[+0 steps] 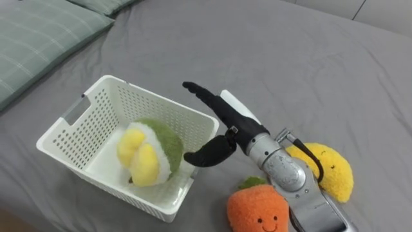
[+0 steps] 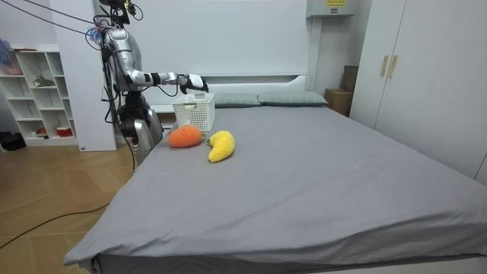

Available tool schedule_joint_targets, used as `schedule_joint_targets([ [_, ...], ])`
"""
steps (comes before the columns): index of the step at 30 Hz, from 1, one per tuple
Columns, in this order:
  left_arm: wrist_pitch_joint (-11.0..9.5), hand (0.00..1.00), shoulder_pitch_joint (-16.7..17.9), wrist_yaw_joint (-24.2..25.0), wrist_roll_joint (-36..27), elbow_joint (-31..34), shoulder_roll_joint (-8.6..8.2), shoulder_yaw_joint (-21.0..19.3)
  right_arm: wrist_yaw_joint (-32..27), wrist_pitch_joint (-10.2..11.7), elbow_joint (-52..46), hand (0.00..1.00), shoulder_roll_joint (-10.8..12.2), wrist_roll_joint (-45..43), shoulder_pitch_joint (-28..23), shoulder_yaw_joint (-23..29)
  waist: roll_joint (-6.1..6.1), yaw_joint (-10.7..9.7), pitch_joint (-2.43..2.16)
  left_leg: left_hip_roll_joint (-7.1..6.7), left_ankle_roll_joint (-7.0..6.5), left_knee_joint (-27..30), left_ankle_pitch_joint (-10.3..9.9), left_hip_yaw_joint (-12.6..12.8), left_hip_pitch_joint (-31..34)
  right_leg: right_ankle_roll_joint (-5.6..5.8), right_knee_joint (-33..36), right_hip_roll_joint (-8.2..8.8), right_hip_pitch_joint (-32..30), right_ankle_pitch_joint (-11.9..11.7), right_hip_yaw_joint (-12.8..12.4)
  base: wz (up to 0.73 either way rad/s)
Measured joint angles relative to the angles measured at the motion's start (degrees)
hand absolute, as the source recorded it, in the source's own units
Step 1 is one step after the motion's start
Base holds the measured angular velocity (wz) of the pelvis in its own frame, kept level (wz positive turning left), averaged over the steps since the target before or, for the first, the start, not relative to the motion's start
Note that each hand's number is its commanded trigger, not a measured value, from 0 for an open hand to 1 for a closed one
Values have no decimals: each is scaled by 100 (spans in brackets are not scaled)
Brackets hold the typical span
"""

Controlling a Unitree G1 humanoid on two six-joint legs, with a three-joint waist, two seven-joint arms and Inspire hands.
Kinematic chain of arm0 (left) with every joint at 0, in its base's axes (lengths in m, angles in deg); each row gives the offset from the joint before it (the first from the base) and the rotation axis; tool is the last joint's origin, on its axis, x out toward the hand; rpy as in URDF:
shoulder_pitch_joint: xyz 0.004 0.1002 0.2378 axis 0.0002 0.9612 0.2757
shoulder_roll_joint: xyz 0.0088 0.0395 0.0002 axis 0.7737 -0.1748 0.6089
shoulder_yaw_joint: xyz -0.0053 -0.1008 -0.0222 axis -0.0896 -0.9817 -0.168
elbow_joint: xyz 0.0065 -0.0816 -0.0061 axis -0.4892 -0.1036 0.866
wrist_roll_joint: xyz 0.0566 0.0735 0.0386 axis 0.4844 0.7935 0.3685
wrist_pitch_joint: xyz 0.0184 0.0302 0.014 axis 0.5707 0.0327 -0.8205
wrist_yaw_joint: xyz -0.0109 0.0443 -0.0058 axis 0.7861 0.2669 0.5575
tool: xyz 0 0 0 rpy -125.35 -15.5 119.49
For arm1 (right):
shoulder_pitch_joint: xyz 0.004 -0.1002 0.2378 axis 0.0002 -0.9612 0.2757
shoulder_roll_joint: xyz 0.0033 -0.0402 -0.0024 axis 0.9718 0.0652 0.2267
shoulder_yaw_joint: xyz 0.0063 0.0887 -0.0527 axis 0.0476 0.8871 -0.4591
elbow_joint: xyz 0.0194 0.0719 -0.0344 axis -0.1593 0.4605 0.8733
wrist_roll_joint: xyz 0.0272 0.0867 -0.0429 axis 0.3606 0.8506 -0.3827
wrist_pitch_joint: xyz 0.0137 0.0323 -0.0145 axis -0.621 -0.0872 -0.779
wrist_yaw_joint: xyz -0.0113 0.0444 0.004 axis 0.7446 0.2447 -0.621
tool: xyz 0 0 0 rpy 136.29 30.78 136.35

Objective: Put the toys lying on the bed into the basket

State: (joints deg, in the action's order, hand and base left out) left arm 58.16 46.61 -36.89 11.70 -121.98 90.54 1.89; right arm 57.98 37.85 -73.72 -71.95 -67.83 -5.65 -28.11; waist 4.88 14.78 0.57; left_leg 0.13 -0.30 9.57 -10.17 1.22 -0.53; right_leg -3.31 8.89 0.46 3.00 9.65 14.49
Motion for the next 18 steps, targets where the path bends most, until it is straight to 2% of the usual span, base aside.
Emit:
schedule_joint_targets([
  [9,68,0,-6,5,313,4,-1,-3,61,0,102,0,0,22,0,6,-13,-1,3,0,-4,-9,2,13,0,7,-1,2,-9,-4,-19,0],
  [16,68,0,-13,5,355,-10,0,-7,39,0,111,0,-31,27,0,28,-7,-3,-5,-2,-9,15,6,19,-30,11,-1,4,-2,-10,-2,0],
  [17,70,0,-10,5,355,-43,-1,-15,-8,1,150,0,-33,27,0,38,13,-3,-18,-3,-9,13,6,19,-62,14,-1,4,17,-12,-7,0],
  [18,72,0,-4,5,355,-61,0,-17,-29,1,182,0,-32,27,0,52,-13,-30,-3,-5,-9,12,6,19,-70,14,-3,5,32,-12,-6,0],
])
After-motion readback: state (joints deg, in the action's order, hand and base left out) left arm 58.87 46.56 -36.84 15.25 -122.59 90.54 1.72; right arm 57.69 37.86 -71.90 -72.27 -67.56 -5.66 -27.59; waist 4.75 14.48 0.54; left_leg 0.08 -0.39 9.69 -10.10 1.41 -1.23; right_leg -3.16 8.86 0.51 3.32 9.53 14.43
